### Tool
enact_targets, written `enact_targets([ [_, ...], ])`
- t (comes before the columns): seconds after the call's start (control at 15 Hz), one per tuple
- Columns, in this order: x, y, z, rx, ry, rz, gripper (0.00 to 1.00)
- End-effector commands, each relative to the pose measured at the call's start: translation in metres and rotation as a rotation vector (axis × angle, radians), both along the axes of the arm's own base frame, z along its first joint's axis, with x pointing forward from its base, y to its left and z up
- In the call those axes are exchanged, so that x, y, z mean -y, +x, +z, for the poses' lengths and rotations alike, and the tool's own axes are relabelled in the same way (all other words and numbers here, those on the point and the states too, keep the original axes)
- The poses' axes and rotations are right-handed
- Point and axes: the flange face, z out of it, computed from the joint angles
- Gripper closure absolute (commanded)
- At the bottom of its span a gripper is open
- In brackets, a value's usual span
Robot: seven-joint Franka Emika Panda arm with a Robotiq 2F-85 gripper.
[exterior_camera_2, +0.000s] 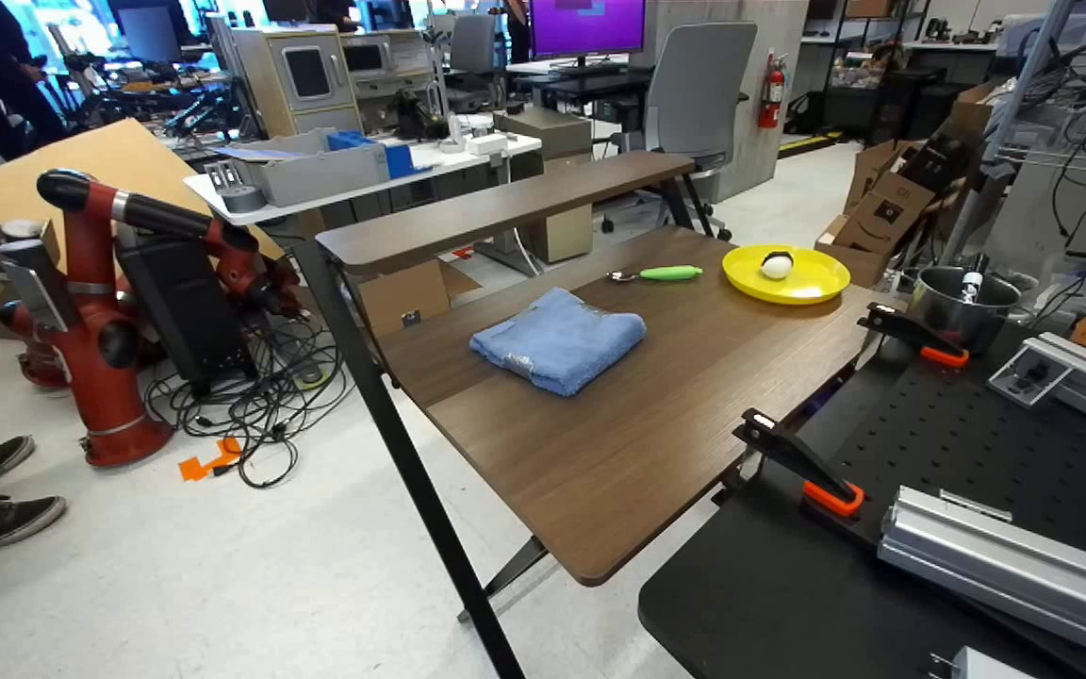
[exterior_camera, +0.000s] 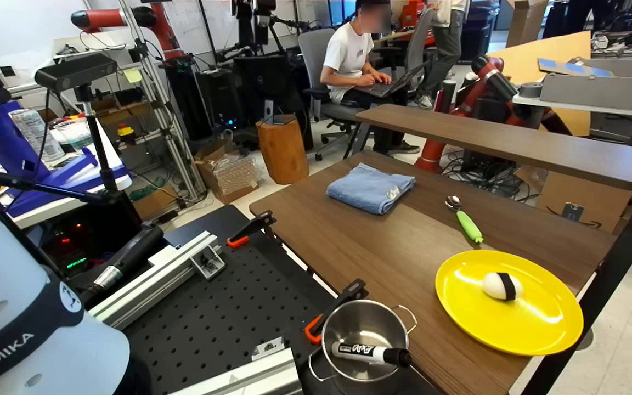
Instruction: Move the green spoon slightly to the left
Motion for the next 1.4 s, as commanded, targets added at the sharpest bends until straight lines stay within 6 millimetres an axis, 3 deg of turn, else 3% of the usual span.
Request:
enact_targets([
  [0.0,0.015,0.007,0.001,0.02,-0.005,0.003,0.0],
  [0.27,0.056,0.025,0.002,0.042,0.011,-0.009,0.0],
  [0.6,0.124,0.05,-0.01,0.057,-0.003,0.006,0.0],
  [0.93,0.181,0.088,-0.041,0.051,-0.078,0.07,0.0],
  [1.33,0.219,0.137,-0.08,0.018,-0.203,0.275,0.0],
])
